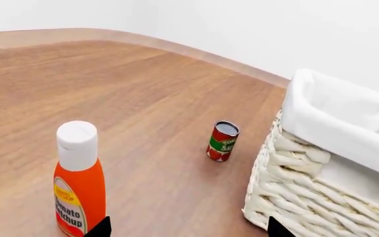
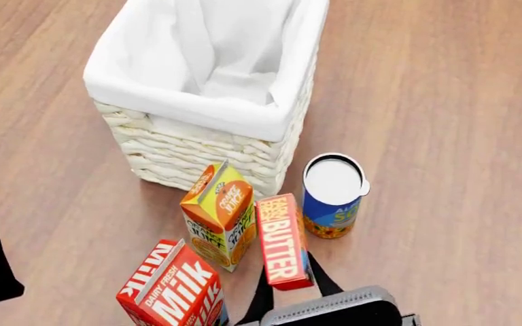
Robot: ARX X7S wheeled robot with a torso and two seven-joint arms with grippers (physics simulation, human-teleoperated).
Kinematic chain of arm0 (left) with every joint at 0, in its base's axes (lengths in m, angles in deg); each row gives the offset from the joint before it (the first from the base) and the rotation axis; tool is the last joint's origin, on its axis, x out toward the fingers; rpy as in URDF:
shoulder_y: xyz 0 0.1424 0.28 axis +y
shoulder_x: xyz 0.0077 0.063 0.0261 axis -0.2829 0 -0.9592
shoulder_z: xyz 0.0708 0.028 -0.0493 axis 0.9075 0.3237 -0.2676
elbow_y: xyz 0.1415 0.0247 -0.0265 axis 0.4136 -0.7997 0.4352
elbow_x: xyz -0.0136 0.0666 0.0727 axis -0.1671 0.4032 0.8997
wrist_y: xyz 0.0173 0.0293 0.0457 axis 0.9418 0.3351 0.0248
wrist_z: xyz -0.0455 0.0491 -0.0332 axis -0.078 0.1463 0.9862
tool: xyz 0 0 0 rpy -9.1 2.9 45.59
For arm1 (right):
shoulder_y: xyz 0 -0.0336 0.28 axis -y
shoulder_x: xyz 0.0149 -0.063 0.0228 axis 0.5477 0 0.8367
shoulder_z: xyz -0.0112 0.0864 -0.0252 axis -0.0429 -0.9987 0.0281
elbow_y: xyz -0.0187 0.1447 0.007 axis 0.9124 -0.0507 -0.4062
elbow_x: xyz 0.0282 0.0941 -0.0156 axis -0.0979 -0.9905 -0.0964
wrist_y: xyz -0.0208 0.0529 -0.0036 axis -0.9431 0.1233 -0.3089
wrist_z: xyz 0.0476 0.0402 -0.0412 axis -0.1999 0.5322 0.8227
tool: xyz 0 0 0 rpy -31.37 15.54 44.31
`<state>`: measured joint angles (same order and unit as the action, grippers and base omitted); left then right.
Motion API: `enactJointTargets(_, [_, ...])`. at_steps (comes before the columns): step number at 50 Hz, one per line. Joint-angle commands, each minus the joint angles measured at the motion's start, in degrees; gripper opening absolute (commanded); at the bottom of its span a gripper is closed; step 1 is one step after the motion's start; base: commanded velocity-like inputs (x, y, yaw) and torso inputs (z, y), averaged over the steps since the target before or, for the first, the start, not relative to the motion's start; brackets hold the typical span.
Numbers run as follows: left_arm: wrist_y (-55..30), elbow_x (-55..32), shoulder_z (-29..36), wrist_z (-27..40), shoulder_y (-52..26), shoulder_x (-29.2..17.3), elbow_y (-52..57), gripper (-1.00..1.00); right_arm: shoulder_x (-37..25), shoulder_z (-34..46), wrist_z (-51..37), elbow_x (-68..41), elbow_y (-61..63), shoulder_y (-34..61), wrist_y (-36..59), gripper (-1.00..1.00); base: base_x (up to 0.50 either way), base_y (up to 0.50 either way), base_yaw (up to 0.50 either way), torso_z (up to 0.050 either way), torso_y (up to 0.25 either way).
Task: Pick up the butter and put it in the basket.
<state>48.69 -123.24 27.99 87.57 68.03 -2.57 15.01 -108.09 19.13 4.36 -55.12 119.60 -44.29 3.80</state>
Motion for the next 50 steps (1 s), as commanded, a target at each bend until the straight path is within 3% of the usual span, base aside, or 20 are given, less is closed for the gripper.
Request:
enactJointTargets(1, [0.27, -0.08, 0.09, 0.07, -0.35, -0.12, -0.37, 1.00, -2.36, -1.02, -3.81, 4.09, 16.24, 0.19, 13.32, -1.00, 0.00, 0.00, 0.00, 0.000, 0.000])
enactJointTargets(6, [0.48, 0.20, 0.43, 0.03, -0.44, -0.06, -0.69, 1.00, -2.90, -1.75, -5.06, 3.89, 22.22, 1.43, 20.35, -1.00, 0.00, 0.00, 0.00, 0.000, 0.000])
enactJointTargets(8, [0.51, 0.26, 0.50, 0.09, -0.44, -0.05, -0.72, 1.00, -5.84, -1.66, -9.89, -1.09, 22.56, 2.55, 19.73, -1.00, 0.00, 0.00, 0.00, 0.000, 0.000])
enactJointTargets(9, [0.60, 0.34, 0.55, 0.09, -0.47, 0.00, -0.84, 1.00, -9.88, -0.79, -16.73, -8.38, 22.57, 4.56, 18.56, -1.00, 0.00, 0.00, 0.00, 0.000, 0.010])
enactJointTargets(12, [0.81, 0.59, 0.75, 0.00, -0.51, 0.06, -1.18, 1.00, -21.61, 6.57, -37.39, -29.91, 22.56, 14.32, 12.96, -1.00, 0.00, 0.00, 0.00, 0.000, 0.000])
enactJointTargets(14, [0.81, 0.64, 0.87, 0.05, -0.66, 0.08, -1.29, 1.00, -27.68, 13.63, -46.32, -37.61, 22.56, 20.99, 7.70, -1.00, 0.00, 0.00, 0.00, 0.000, 0.000])
enactJointTargets(21, [1.26, 1.17, 1.36, -0.10, -1.00, 0.28, -2.12, 1.00, -39.00, 35.76, -58.71, -45.22, 22.56, 39.12, -6.35, -1.00, 0.00, 0.00, 0.00, 0.000, 0.001])
enactJointTargets(27, [1.41, 1.28, 1.57, -0.02, -1.36, 0.39, -2.52, 1.00, -44.65, 46.19, -60.63, -47.60, 22.55, 49.13, -12.89, -1.00, 0.00, 0.00, 0.00, 0.000, 0.000])
enactJointTargets(32, [1.50, 1.27, 1.71, 0.06, -1.55, 0.45, -2.66, 1.00, -48.67, 49.50, -59.68, -50.99, 22.49, 55.09, -15.07, -1.00, 0.00, 0.00, 0.00, 0.003, 0.002])
enactJointTargets(40, [1.92, 1.45, 1.96, -0.06, -1.84, 0.57, -3.24, 1.00, -53.89, 48.32, -53.75, -53.51, 19.49, 57.12, -18.16, -1.00, 0.00, 0.00, 0.00, 0.000, 0.001])
enactJointTargets(50, [1.88, 1.11, 1.80, 0.30, -2.02, 0.45, -3.22, 1.00, -58.09, 42.12, -44.39, -64.29, 14.41, 66.62, -14.36, -1.00, 0.00, 0.00, 0.00, 0.000, 0.001])
